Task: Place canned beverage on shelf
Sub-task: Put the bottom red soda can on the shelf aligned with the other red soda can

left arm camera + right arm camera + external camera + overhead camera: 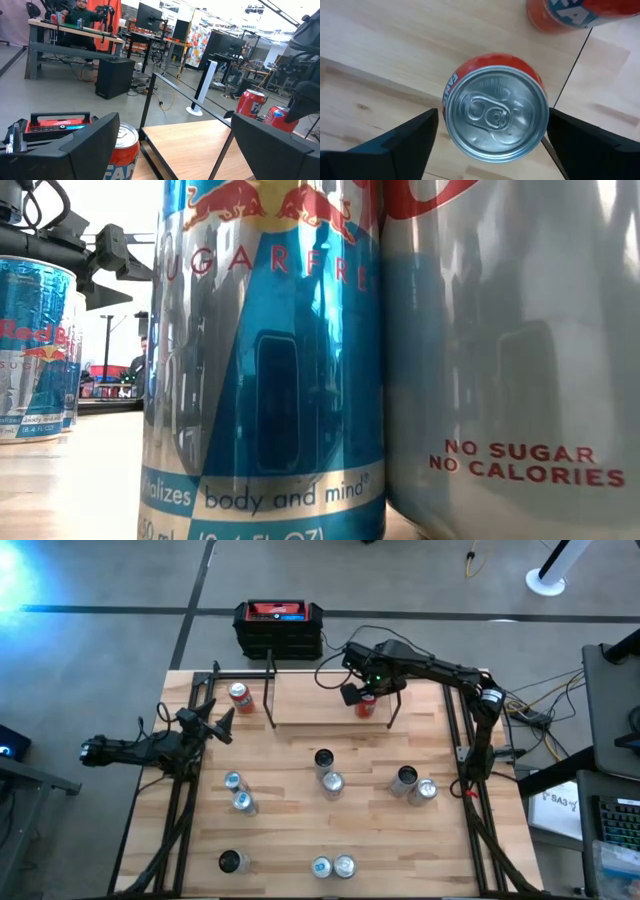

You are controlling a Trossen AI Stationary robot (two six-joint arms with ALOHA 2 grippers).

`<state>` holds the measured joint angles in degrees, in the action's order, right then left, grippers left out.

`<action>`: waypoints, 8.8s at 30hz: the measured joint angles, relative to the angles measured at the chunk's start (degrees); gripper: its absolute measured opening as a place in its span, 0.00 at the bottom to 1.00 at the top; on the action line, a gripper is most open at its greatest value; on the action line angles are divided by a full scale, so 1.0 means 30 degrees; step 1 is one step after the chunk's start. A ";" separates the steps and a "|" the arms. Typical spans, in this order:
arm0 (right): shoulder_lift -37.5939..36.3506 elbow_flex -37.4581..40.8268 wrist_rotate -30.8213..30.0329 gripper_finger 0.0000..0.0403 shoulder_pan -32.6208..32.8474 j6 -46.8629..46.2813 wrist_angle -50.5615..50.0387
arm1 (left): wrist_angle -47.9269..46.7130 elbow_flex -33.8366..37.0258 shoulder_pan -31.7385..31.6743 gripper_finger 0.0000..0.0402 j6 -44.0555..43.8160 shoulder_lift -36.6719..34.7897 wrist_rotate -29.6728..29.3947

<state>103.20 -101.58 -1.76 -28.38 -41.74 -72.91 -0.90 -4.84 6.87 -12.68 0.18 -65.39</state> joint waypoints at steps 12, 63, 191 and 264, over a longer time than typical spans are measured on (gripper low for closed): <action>0.0002 0.0000 -0.1426 0.95 -0.0007 -0.0731 0.0879 | 0.0002 0.0000 -0.0003 0.92 -0.0001 -0.0003 0.0000; 0.0532 -0.0762 -0.2477 0.72 0.0004 -1.3938 -0.2032 | 0.0005 0.0000 -0.0006 0.92 0.0003 -0.0005 0.0000; 0.1268 -0.1129 -0.1446 0.70 -0.0985 -0.9639 -0.2098 | -0.0001 0.0000 -0.0007 0.92 -0.0001 -0.0001 0.0003; 0.1282 -0.1151 0.0063 0.84 -0.1836 -1.0160 -0.2278 | 0.0005 0.0000 -0.0007 0.92 -0.0001 0.0001 0.0000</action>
<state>107.04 -105.03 -1.57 -33.89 -72.22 -79.74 -0.89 -4.84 6.85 -12.69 0.19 -65.39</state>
